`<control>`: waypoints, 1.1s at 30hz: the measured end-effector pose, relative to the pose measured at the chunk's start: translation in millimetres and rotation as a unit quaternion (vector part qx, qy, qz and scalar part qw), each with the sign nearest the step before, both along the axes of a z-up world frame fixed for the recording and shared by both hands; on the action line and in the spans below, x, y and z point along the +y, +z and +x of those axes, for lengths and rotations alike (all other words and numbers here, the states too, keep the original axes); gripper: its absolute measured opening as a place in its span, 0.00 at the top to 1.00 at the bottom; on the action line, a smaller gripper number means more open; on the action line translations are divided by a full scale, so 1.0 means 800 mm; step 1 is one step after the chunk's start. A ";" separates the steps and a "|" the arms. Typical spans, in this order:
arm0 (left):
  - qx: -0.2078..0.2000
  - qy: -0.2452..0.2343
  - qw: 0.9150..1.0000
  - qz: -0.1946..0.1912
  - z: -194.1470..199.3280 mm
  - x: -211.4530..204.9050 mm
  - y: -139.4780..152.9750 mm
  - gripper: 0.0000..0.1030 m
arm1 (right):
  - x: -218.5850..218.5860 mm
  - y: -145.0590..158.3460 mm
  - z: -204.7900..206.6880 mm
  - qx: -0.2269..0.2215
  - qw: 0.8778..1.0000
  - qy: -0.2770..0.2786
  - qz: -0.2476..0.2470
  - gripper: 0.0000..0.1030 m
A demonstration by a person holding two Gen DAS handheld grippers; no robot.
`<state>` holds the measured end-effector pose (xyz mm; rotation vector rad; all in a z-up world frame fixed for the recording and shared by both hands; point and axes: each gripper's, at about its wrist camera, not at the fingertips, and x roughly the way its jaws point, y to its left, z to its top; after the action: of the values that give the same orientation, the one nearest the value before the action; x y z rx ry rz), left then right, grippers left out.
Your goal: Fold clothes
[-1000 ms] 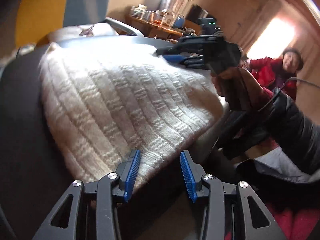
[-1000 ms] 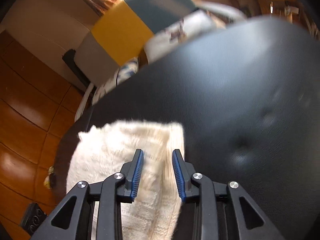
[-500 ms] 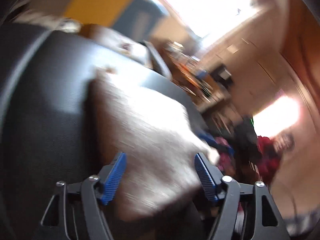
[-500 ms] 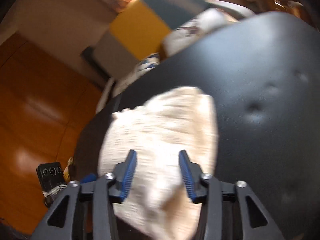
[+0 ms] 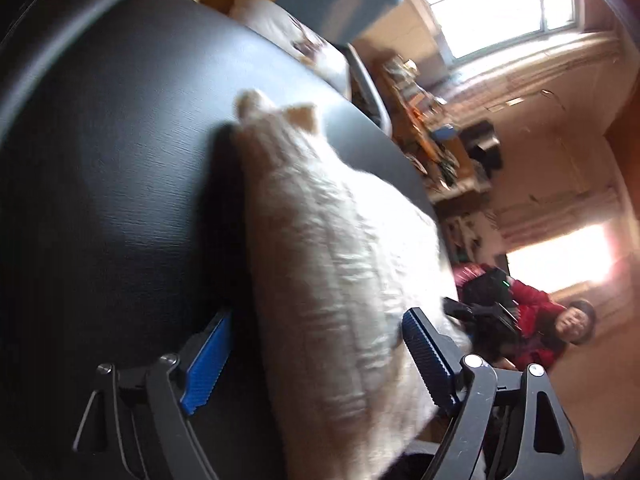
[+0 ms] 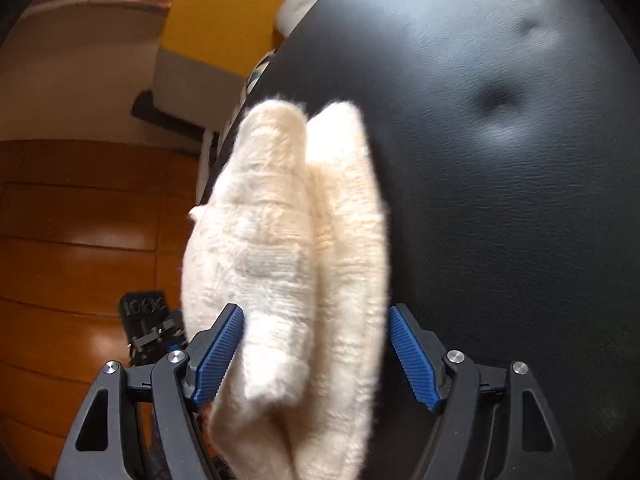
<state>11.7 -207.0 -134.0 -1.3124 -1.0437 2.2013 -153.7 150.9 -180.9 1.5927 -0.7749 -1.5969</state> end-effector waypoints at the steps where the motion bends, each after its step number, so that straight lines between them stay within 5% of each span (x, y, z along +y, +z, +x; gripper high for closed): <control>1: 0.001 -0.007 1.000 -0.005 -0.003 0.004 0.002 0.17 | -0.006 -0.002 -0.002 -0.005 1.000 0.008 -0.007 0.26; 9: -0.021 -0.025 0.999 0.004 -0.001 0.000 0.000 0.16 | -0.020 -0.006 0.002 -0.008 0.999 0.043 -0.010 0.26; 14: 0.001 -0.020 1.000 -0.005 -0.006 0.007 -0.002 0.15 | -0.028 0.005 0.023 0.056 0.997 0.051 0.004 0.27; 20: -0.017 -0.007 1.000 0.019 -0.009 0.012 -0.011 0.19 | -0.035 0.011 0.038 0.097 0.995 0.035 0.006 0.27; 26: 0.001 0.023 0.999 -0.030 -0.003 0.024 0.003 0.51 | -0.057 0.023 0.050 0.133 0.990 0.044 0.024 0.55; 33: 0.060 0.051 0.990 -0.117 0.034 0.022 0.039 0.54 | -0.083 0.037 0.065 0.175 0.982 0.055 0.044 0.61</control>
<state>39.2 -189.5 -102.8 -1.2258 -0.8454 2.5096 -101.8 84.3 -151.7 1.3355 -0.4254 -1.7838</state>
